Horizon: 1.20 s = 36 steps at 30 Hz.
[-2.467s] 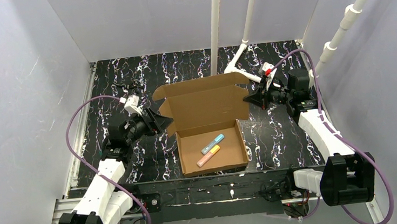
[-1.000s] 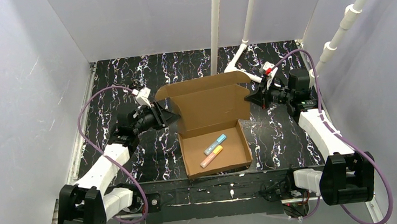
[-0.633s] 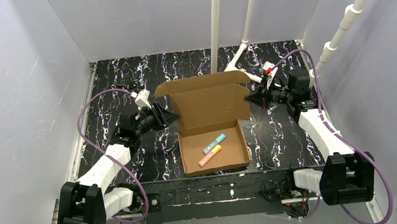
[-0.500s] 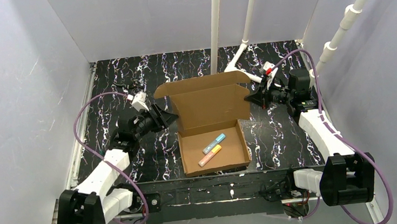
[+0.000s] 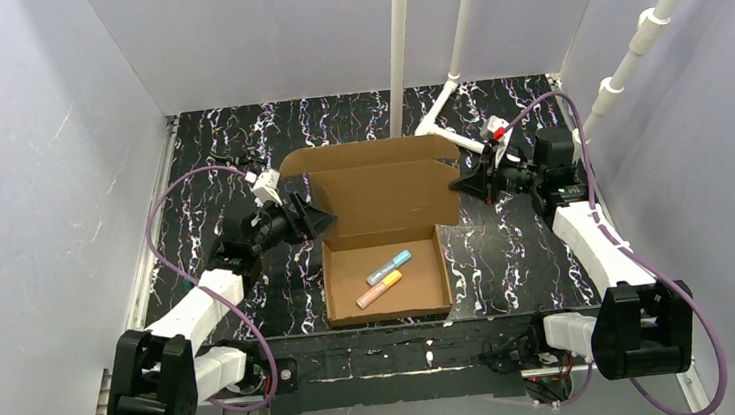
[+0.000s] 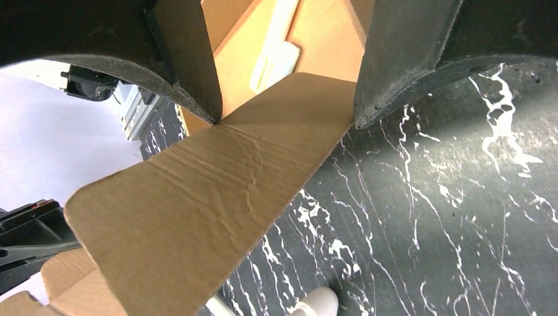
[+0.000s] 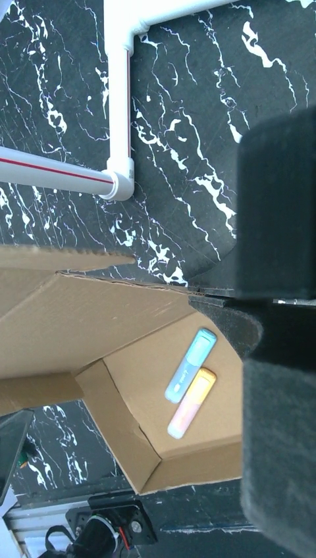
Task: Fold the paper box
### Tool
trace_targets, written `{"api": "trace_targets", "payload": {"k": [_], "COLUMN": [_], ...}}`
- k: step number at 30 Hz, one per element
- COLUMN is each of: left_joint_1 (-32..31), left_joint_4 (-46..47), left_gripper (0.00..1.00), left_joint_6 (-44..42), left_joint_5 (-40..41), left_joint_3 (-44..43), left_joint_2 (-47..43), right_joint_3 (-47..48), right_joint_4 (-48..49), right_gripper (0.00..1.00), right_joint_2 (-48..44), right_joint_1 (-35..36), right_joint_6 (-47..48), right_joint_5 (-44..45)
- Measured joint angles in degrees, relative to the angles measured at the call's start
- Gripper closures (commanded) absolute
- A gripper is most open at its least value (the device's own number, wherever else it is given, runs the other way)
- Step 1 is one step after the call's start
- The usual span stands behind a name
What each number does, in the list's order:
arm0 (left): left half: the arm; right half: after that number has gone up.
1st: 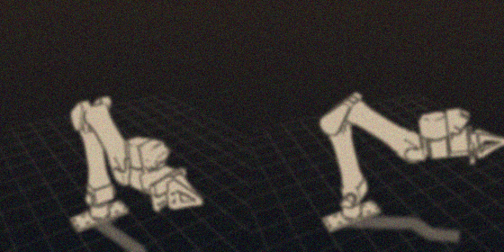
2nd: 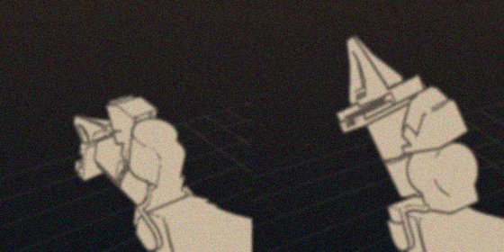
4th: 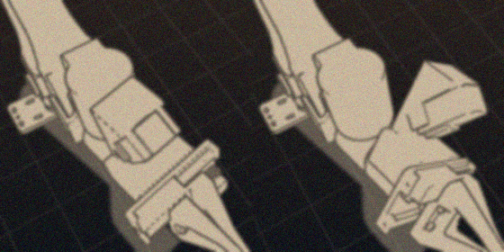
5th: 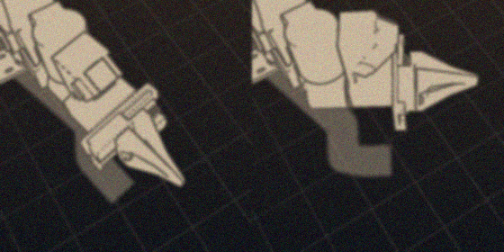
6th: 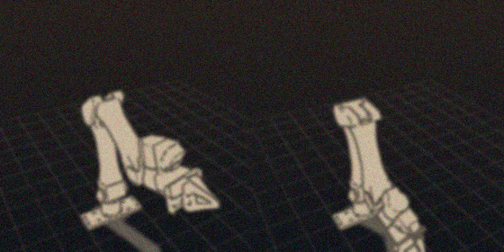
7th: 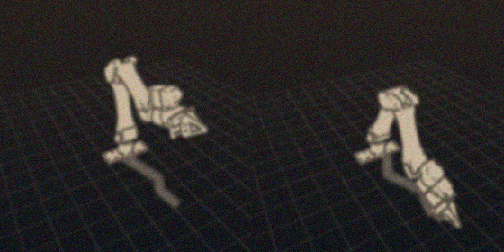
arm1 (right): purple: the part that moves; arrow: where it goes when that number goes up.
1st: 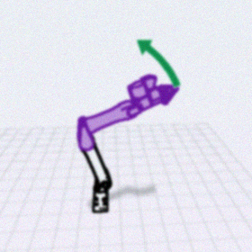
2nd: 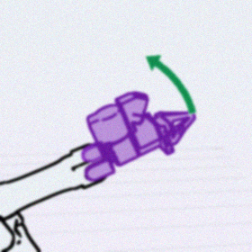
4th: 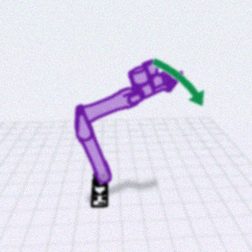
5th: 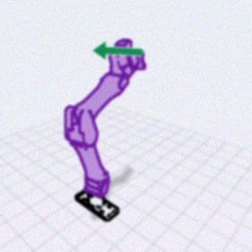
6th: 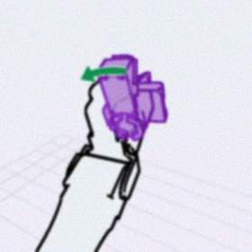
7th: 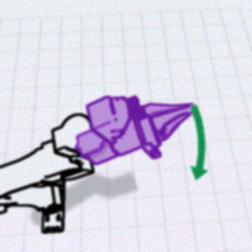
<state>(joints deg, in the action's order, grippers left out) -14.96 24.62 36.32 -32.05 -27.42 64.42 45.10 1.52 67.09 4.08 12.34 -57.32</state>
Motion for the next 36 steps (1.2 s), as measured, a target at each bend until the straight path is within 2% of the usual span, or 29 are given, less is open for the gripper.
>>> {"api": "trace_targets", "payload": {"k": [9,15,21,27,33,36], "left_joint_1": [0.26,1.62,7.96,8.63,8.63,8.63], "left_joint_4": [10.29,12.31,13.09,13.2,13.6,13.92], "left_gripper": [0.3,0.3,0.4,0.43,0.47,0.58], "left_joint_6": [0.52,-0.11,1.38,4.02,7.19,8.87], "left_joint_5": [0.22,2.82,1.99,-3.08,-6.19,-7.41], "left_joint_3": [2.78,6.45,8.0,7.93,7.8,7.06], "left_joint_2": [-0.7,-6.73,-10.64,-9.55,-5.18,-3.72], "right_joint_3": [0.04,1.53,5.77,6.23,5.97,5.97], "right_joint_4": [1.62,-0.74,-5.88,-8.33,-9.09,-11.45], "right_gripper": [0.99,0.99,0.99,0.99,0.82,0.73], "right_joint_2": [2.23,2.58,4.04,4.66,4.55,4.09], "right_joint_1": [-0.35,-0.66,-1.68,-1.79,-1.73,-1.66], "right_joint_6": [-2.03,-0.94,2.38,4.5,6.38,9.14], "right_joint_5": [-1.77,-0.72,2.73,5.75,3.26,0.37]}}
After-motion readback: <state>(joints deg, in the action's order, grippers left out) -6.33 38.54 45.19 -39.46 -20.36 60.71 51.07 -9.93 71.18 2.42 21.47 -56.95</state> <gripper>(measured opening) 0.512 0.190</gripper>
